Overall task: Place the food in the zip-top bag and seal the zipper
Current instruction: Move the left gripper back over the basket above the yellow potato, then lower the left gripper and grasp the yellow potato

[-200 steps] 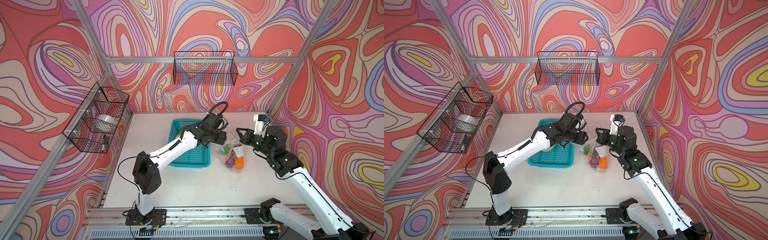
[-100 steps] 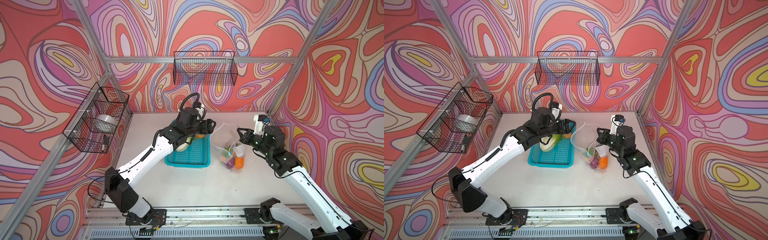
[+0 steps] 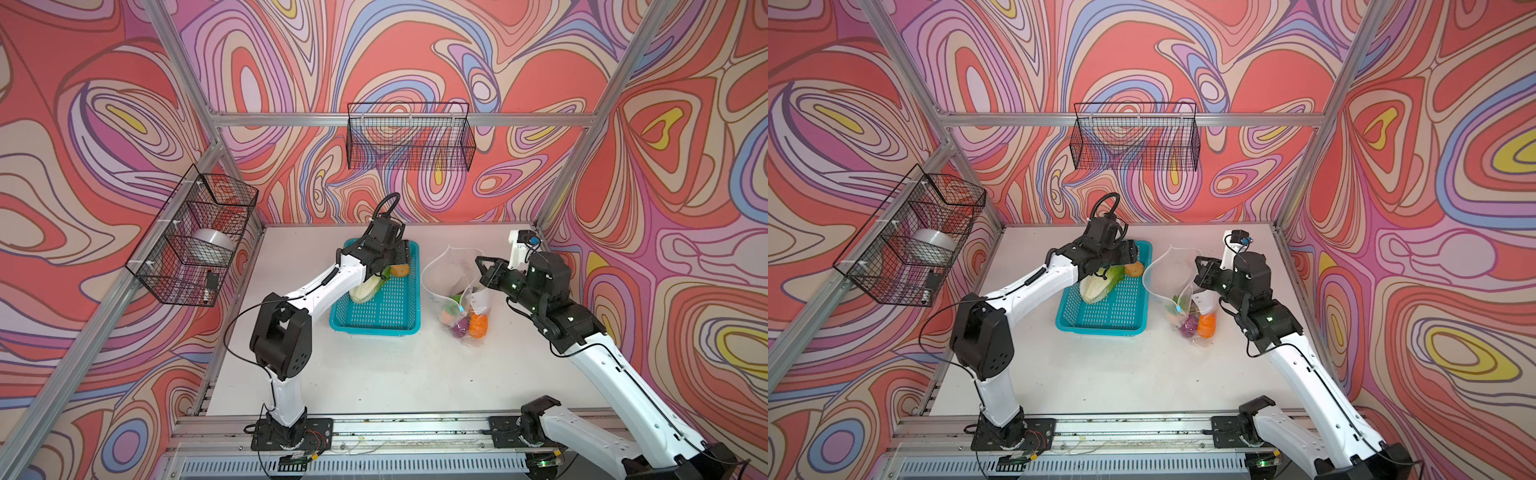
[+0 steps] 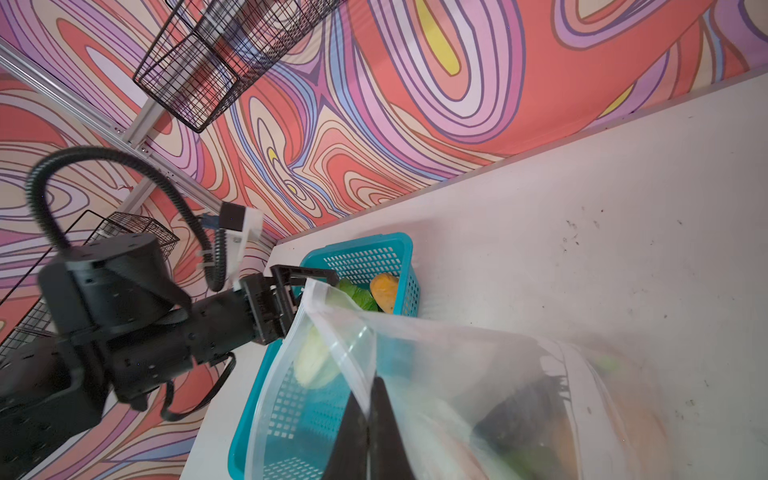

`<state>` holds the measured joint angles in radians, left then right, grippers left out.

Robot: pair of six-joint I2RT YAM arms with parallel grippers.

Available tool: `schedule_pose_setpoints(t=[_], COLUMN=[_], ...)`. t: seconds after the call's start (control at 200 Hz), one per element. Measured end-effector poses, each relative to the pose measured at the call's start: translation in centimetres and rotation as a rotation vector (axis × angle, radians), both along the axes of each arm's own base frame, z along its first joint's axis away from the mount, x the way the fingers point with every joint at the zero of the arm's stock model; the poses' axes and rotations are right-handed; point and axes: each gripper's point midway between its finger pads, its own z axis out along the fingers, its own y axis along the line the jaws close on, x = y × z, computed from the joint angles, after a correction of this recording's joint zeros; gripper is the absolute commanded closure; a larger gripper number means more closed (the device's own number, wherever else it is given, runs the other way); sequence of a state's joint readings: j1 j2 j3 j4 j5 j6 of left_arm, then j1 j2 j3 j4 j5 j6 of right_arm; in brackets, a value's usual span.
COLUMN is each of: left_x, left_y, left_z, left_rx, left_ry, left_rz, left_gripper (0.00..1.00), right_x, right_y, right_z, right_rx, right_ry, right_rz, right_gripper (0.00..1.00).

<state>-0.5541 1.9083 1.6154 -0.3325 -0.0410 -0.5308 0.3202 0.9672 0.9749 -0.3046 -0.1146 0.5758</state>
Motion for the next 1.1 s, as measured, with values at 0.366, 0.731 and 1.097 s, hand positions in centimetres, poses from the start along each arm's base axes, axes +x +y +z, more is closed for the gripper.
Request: schedule_pose_setpoints(t=[0.366,0.731,1.097], left_x=[3.1,4.6,4.0], left_y=[-0.1,-0.7,-0.4], left_z=[-7.8,-10.4,-12.4], left_rx=[0.074,0.078,0.154], left_ry=[0.131,0.171,0.221], left_rz=[0.093,0.135,0.098], left_gripper=[0.26,0.26,0.25], right_x=[-0.6,-0.6,-0.5], right_y=[-0.6,-0.6,-0.7], right_z=[0.6,0.3,0.3], right_rx=[-0.007,-0.016,-0.021], right_ry=[-0.02,-0.015,-0.015], right_rz=[-0.019,-0.019,-0.023], right_gripper=[1.0,1.0,1.0])
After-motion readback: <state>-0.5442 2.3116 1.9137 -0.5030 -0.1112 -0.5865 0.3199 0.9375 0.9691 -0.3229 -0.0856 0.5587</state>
